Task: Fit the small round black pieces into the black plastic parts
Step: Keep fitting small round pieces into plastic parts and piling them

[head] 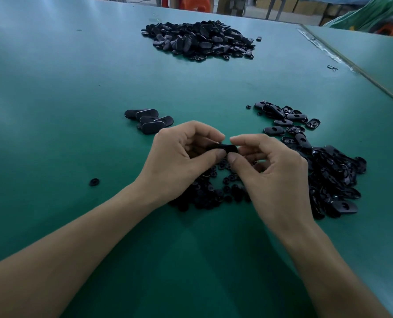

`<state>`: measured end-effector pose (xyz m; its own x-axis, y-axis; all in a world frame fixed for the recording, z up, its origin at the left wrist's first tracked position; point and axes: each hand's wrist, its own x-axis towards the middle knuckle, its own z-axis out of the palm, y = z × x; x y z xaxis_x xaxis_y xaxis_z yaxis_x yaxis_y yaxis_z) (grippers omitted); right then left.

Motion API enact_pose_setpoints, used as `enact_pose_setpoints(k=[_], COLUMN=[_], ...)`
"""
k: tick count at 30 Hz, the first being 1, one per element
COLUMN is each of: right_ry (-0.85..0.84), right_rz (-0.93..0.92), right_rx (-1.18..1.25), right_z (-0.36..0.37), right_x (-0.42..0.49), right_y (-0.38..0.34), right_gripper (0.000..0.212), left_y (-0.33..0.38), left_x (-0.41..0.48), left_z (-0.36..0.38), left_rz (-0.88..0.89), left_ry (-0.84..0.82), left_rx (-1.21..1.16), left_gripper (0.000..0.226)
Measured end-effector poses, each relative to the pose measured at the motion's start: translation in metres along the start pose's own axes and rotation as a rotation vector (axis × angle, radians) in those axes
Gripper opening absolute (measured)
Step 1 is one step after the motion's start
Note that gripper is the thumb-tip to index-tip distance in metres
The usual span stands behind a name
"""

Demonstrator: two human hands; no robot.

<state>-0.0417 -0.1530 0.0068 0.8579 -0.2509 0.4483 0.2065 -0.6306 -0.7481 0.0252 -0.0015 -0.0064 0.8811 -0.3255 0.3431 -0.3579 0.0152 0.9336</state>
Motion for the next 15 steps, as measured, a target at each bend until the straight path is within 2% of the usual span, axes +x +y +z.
enact_pose_setpoints(k=[8,15], right_ry=[0.064,0.028], right_rz=[-0.228,-0.125], right_rx=[-0.140,-0.085], right_z=[0.0010,0.0056], right_x=[-0.0013,-0.0019], right_y=[0.0006,-0.0043], right_gripper=[0.014,0.014], left_y=[-0.0015,-0.0013], left_x=[0.0007,0.0003], left_z=[-0.0023,-0.0003], left_rz=[-0.026,-0.047], left_ry=[-0.038,-0.030], left_rx=[-0.104,-0.139], left_gripper=[0.020,0.016])
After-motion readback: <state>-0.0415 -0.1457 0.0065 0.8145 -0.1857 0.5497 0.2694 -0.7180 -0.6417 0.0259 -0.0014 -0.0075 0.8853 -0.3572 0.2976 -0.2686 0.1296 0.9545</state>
